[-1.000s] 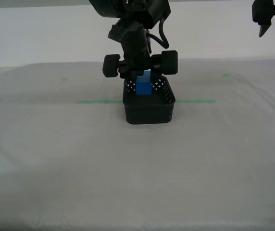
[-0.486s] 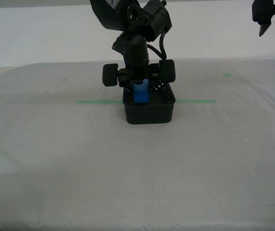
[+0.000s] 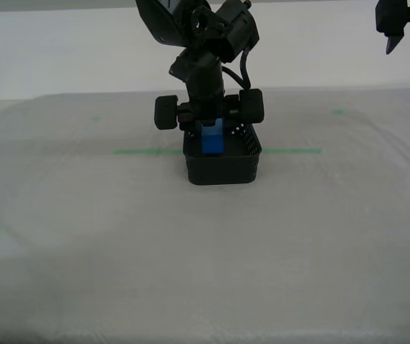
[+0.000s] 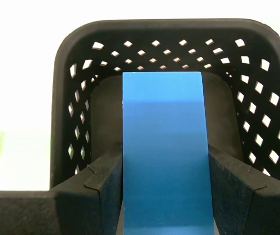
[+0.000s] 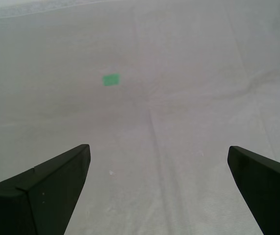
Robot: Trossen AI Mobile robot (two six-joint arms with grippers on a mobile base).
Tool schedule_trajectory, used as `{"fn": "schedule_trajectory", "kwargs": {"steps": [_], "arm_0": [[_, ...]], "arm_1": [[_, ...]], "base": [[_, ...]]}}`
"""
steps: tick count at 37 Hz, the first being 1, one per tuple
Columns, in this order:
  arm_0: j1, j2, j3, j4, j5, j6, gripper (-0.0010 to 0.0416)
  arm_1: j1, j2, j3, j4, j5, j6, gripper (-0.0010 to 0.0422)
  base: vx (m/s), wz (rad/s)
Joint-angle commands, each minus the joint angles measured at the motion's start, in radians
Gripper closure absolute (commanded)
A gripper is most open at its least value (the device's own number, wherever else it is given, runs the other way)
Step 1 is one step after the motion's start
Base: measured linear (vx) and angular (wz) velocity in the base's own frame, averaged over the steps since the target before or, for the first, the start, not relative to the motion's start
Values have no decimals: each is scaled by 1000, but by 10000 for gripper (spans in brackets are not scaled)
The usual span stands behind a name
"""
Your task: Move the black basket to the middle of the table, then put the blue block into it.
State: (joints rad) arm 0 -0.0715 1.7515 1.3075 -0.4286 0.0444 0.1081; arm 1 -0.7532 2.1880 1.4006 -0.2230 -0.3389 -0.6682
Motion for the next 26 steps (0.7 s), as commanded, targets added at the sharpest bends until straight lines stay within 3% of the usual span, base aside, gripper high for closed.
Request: {"fn": "schedule_trajectory", "kwargs": {"steps": [1, 10, 26], "arm_0": [[0, -1, 1, 2, 1, 0, 12], [0, -1, 1, 2, 1, 0, 12], [0, -1, 1, 2, 1, 0, 12]], "arm_1": [[-2, 0, -3, 2, 6, -5, 412], [-2, 0, -9, 2, 9, -6, 389], [-2, 0, -9, 8, 18, 36, 154]], "base": [[0, 0], [0, 0], [0, 0]]}}
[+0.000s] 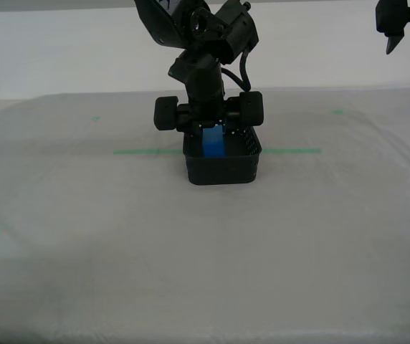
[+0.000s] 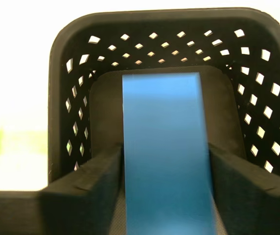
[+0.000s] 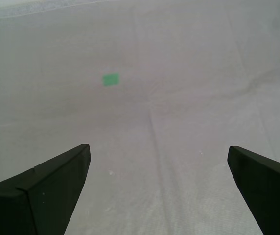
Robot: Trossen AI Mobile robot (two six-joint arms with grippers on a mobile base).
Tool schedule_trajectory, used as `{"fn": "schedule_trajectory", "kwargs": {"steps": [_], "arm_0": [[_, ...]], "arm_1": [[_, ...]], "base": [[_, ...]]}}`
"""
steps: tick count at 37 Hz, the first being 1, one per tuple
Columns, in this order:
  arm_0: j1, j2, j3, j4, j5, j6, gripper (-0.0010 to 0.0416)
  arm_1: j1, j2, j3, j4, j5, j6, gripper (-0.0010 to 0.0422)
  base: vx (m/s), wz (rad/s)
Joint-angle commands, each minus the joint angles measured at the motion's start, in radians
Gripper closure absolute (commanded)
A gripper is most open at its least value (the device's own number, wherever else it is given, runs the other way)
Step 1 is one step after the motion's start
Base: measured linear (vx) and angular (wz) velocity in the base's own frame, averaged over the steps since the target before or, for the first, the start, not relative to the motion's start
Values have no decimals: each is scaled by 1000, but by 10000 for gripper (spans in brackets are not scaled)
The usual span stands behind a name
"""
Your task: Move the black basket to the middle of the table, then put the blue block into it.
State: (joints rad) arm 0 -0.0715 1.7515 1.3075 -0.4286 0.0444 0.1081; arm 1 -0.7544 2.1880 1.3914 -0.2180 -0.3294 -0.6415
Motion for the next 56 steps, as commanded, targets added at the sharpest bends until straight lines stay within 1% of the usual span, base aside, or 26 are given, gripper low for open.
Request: {"fn": "schedule_trajectory", "kwargs": {"steps": [1, 6, 9, 12, 16, 24, 33, 42, 50, 56], "arm_0": [[0, -1, 0, 2, 1, 0, 12], [0, -1, 1, 2, 1, 0, 12], [0, -1, 1, 2, 1, 0, 12], [0, -1, 1, 2, 1, 0, 12], [0, -1, 1, 2, 1, 0, 12], [0, -1, 1, 2, 1, 0, 12], [0, -1, 1, 2, 1, 0, 12], [0, -1, 1, 2, 1, 0, 12], [0, -1, 1, 3, 1, 0, 12], [0, -1, 1, 2, 1, -1, 12]], "arm_1": [[0, 0, 0, 5, 12, 14, 140], [0, 0, 0, 12, 17, 48, 73], [0, 0, 0, 14, 31, 53, 36], [0, 0, 0, 18, 33, 59, 5], [0, 0, 0, 30, 52, 66, 25], [0, -2, 0, 34, 53, 68, 9], [-1, -25, 0, 24, 54, 79, 16], [0, -85, 0, -2, 27, 119, 16], [0, -134, -1, -44, 27, 151, 16], [1, -160, -2, -69, 27, 164, 16]], "base": [[0, 0], [0, 0], [0, 0], [0, 0], [0, 0], [0, 0], [0, 0], [0, 0], [0, 0], [0, 0]]}}
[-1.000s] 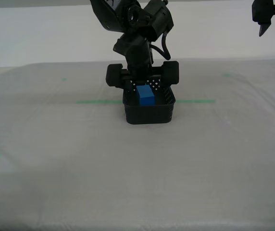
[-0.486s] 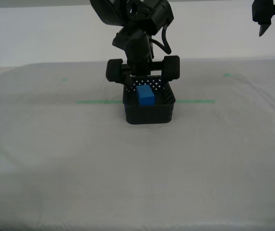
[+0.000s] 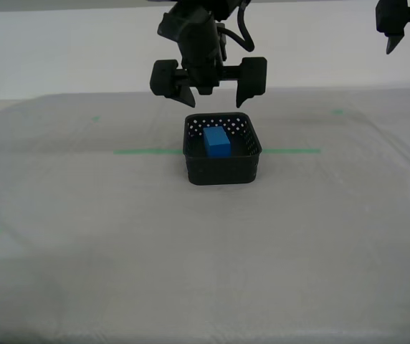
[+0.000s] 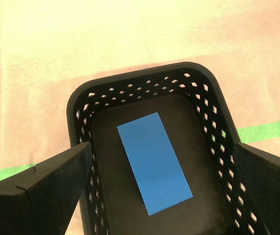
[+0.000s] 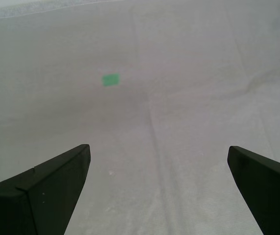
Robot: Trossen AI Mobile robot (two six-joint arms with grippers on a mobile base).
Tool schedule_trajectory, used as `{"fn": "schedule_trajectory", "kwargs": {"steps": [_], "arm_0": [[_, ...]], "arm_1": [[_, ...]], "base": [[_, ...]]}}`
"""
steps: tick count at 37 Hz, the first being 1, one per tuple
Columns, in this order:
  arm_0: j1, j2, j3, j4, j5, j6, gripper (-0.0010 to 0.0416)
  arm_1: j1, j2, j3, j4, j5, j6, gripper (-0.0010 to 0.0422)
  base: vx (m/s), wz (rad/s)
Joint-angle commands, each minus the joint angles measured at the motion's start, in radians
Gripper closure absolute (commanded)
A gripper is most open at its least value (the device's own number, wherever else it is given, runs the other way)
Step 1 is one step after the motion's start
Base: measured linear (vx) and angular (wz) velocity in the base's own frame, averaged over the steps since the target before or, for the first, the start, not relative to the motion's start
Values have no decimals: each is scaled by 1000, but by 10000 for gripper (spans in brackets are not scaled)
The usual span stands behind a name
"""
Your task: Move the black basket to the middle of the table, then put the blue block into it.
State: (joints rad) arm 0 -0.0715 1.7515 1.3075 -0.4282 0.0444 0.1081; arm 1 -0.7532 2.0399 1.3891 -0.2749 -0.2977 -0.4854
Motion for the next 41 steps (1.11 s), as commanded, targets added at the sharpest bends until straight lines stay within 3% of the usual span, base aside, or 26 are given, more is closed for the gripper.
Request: {"fn": "schedule_trajectory", "kwargs": {"steps": [1, 19, 32, 41], "arm_0": [[0, -1, 1, 2, 1, 0, 12], [0, -1, 1, 2, 1, 0, 12], [0, -1, 1, 2, 1, -1, 12], [0, -1, 1, 2, 1, 0, 12]], "arm_1": [[0, -15, 0, -14, -5, 10, 16], [1, -63, -8, -81, -10, 27, 16], [13, -203, -162, -39, -83, 19, 16], [49, -315, -291, 5, -87, 19, 16]], "base": [[0, 0], [0, 0], [0, 0], [0, 0]]}}
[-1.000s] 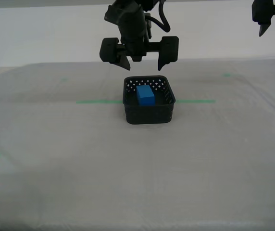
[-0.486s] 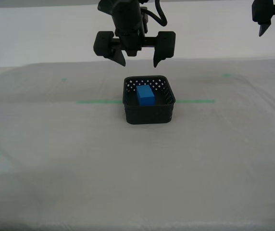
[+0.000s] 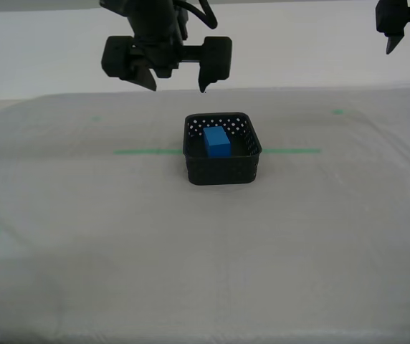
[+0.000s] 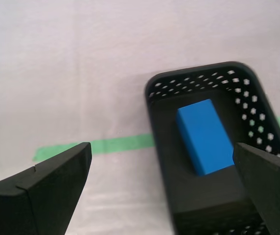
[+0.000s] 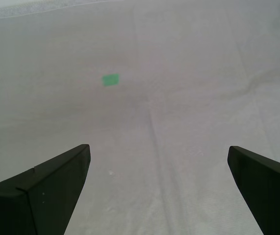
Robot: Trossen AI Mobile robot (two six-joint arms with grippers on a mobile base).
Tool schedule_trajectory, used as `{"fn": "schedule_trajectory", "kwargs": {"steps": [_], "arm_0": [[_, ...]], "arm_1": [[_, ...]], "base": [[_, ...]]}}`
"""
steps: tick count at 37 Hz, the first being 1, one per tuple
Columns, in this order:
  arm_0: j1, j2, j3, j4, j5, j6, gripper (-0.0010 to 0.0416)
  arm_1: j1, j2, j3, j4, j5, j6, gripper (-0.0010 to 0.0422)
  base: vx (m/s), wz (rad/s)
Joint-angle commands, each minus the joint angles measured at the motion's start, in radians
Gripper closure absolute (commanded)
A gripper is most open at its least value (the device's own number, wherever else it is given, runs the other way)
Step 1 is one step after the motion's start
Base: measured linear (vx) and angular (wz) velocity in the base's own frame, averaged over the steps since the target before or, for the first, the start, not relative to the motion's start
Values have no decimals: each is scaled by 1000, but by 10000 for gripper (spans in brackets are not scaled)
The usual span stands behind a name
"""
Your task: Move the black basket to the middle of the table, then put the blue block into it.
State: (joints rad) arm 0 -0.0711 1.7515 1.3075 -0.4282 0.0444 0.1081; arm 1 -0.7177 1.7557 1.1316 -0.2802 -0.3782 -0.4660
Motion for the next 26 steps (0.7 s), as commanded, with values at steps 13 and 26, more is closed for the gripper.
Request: {"fn": "schedule_trajectory", "kwargs": {"steps": [13, 26], "arm_0": [[0, -1, 1, 2, 1, 0, 13], [0, -1, 1, 2, 1, 0, 12]], "arm_1": [[97, -176, -153, 24, 26, 70, 16], [195, -250, -187, 32, 87, 172, 16]], "base": [[0, 0], [0, 0]]}}
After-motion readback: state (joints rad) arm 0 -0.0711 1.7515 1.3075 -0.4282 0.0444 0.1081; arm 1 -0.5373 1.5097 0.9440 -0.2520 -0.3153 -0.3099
